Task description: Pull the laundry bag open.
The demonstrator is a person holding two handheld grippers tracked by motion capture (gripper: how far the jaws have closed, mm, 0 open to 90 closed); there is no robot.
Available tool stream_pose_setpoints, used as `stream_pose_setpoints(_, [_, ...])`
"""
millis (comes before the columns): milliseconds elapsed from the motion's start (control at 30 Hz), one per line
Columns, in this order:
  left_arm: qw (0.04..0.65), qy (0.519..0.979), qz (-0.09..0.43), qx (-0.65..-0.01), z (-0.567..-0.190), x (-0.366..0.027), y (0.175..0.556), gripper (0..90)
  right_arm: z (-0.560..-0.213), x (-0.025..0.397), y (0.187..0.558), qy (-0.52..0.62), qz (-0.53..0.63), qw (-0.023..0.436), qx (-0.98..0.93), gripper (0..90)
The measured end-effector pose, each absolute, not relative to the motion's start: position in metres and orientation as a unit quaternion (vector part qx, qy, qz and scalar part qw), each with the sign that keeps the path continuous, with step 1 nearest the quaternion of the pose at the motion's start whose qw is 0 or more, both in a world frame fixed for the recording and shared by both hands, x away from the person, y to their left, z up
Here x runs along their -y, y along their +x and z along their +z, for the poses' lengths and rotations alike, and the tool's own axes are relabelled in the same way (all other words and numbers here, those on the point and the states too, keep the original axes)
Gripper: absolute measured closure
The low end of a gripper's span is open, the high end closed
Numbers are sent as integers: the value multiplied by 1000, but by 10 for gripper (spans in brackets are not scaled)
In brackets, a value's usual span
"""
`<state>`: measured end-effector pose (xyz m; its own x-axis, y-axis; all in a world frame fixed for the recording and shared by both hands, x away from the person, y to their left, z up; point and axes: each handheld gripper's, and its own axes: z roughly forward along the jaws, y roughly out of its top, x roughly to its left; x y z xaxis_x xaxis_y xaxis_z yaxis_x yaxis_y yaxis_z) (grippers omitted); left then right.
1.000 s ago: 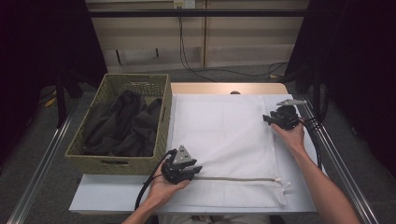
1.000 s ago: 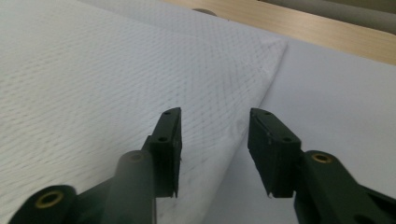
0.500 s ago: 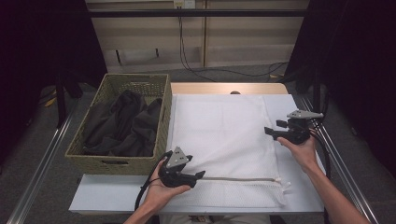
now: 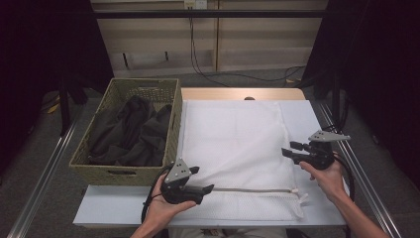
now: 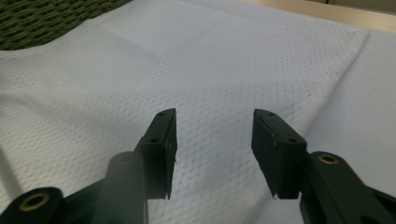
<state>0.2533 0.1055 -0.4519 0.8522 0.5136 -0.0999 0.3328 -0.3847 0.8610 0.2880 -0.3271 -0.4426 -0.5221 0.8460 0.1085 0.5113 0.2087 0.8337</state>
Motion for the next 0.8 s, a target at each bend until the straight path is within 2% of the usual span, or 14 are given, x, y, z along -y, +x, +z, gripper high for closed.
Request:
stream_pose_setpoints(67, [494, 827, 87, -253, -454, -106, 253, 238, -442, 330, 279, 453, 452, 182, -747, 533])
stream_pose_setpoints(100, [489, 829, 88, -256, -454, -107, 252, 240, -441, 333, 272, 459, 451, 177, -744, 580])
stream_pose_setpoints(367, [487, 833, 95, -244, -452, -108, 246, 245, -444, 338, 243, 471, 441, 158, -748, 651])
stream_pose_setpoints(567, [484, 832, 97, -253, -452, -103, 247, 240, -448, 349, 214, 476, 417, 150, -760, 743])
stream_pose_setpoints(800, [483, 837, 99, -237, -452, -93, 249, 232, -458, 355, 198, 489, 376, 138, -775, 766])
